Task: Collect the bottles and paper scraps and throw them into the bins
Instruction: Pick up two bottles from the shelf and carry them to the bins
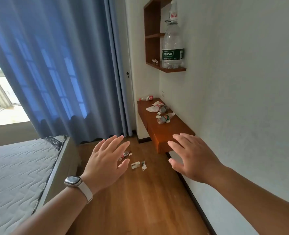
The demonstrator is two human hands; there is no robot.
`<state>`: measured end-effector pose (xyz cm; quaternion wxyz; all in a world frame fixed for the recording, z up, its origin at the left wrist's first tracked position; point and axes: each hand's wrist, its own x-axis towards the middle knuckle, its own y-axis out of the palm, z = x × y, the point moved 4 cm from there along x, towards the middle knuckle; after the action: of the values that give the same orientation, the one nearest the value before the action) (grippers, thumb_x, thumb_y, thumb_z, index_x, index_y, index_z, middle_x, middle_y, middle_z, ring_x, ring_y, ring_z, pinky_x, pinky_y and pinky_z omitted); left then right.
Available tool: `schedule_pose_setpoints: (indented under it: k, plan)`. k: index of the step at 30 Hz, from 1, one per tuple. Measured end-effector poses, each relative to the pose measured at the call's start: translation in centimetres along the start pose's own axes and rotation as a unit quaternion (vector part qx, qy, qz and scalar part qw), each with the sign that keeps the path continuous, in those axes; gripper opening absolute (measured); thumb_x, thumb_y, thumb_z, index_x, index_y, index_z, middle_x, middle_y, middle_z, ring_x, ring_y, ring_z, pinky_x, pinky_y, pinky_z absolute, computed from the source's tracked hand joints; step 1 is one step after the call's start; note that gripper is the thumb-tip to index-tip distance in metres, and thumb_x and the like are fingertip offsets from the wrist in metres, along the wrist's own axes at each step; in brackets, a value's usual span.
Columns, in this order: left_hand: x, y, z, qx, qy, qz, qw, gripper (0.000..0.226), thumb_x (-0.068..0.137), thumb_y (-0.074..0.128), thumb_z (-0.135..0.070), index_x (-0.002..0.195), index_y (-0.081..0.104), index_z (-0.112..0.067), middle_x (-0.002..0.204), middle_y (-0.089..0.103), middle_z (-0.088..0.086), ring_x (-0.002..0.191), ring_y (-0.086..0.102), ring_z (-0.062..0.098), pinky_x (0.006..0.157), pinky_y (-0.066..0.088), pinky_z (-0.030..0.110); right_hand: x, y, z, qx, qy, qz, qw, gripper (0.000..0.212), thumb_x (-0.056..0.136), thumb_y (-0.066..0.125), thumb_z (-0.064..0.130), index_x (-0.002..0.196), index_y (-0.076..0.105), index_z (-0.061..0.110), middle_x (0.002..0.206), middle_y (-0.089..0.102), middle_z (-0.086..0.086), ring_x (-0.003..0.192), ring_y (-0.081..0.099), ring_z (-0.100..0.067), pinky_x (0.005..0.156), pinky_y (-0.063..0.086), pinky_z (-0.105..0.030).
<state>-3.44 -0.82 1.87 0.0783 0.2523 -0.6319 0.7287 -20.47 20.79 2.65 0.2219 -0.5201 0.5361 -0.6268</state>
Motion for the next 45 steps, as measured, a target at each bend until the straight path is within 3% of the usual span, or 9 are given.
schedule_pose_setpoints:
  k: [11,16,24,34,39,45]
  plan:
    - [5.6,7.7,14.6,-0.043,-0.014,0.014,0.999,0.054,0.094,0.038,-0.056,0.138,0.053,-0.028,0.146,0.051,-0.002,0.138,0.043,0.024,0.111,0.037,0.049,14.3,7.3,3.9,-0.035,0.023,0.050,0.998,0.055,0.088,0.039,0.058,0.121,0.065,0.024,0.128,0.063,-0.004,0.119,0.059,-0.028,0.095,0.048,-0.046]
    - [8.1,10.7,20.7,-0.051,-0.012,0.023,0.998,0.053,0.094,0.038,-0.056,0.137,0.055,-0.029,0.145,0.051,-0.003,0.138,0.044,0.024,0.111,0.031,0.046,20.2,10.1,6.3,-0.047,0.017,0.067,0.997,0.053,0.087,0.040,0.058,0.120,0.066,0.024,0.127,0.063,-0.004,0.117,0.060,-0.027,0.092,0.050,-0.045]
    - [11.7,14.0,26.0,-0.078,-0.028,0.022,0.996,0.053,0.093,0.042,-0.054,0.137,0.054,-0.026,0.144,0.052,-0.002,0.137,0.045,0.025,0.111,0.033,0.045,27.2,14.0,6.4,-0.048,0.025,0.110,0.993,0.055,0.089,0.039,0.058,0.124,0.063,0.024,0.130,0.062,-0.004,0.120,0.058,-0.026,0.095,0.048,-0.044]
    - [21.1,21.3,28.2,-0.080,-0.020,0.055,0.995,0.051,0.093,0.042,-0.054,0.135,0.057,-0.029,0.144,0.053,-0.004,0.136,0.045,0.024,0.110,0.032,0.043,34.2,22.3,0.3,-0.011,0.062,0.158,0.985,0.057,0.091,0.034,0.060,0.130,0.058,0.026,0.137,0.056,-0.003,0.128,0.051,-0.025,0.102,0.043,-0.043]
    - [29.1,26.0,29.1,-0.076,-0.013,0.084,0.994,0.054,0.092,0.039,-0.056,0.135,0.057,-0.029,0.143,0.053,-0.004,0.136,0.046,0.024,0.108,0.036,0.044,39.2,26.2,-5.7,0.023,0.080,0.174,0.981,0.064,0.094,0.022,0.062,0.149,0.032,0.030,0.157,0.029,0.002,0.145,0.022,-0.021,0.116,0.020,-0.040]
    - [39.1,30.8,28.5,-0.074,0.008,0.100,0.992,0.055,0.092,0.040,-0.057,0.136,0.056,-0.029,0.143,0.053,-0.004,0.135,0.047,0.024,0.107,0.040,0.047,44.1,28.8,-13.8,0.024,0.120,0.178,0.976,0.063,0.095,0.021,0.064,0.150,0.027,0.033,0.159,0.023,0.005,0.147,0.016,-0.019,0.117,0.017,-0.040]
